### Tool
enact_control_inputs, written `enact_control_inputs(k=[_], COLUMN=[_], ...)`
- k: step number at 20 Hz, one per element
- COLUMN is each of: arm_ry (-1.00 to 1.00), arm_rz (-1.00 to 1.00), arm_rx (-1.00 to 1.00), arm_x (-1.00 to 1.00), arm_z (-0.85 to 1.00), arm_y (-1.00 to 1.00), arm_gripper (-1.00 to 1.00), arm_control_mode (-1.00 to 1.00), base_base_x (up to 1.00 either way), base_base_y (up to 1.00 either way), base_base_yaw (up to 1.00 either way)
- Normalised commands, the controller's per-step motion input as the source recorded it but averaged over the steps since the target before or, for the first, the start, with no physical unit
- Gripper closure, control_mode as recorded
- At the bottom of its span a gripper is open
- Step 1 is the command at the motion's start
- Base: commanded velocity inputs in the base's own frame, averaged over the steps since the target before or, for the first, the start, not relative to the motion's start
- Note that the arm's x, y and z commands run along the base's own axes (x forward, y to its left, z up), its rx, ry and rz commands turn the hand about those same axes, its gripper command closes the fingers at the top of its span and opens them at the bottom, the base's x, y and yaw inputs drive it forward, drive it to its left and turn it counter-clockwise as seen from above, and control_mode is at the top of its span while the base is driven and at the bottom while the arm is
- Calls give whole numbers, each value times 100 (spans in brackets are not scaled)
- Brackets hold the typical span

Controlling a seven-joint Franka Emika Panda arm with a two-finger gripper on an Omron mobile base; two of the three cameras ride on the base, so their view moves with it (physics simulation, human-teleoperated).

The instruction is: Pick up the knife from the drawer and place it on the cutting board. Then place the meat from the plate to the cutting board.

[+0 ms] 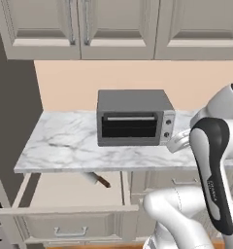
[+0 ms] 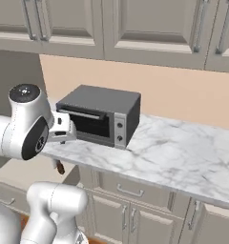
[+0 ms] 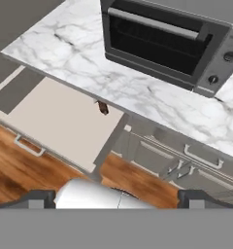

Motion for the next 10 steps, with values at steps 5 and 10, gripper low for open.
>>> enact_control_inputs(k=[5,10], arm_ry=[0,0], arm_rz=[0,0], arm_rx=[0,0], arm_x=[0,0], arm_z=[0,0], arm_y=[0,0], arm_gripper=[-100,-100], arm_control_mode=[100,100], base_base_x=[-24,-54], base_base_y=[-2,-47], base_base_yaw=[54,35])
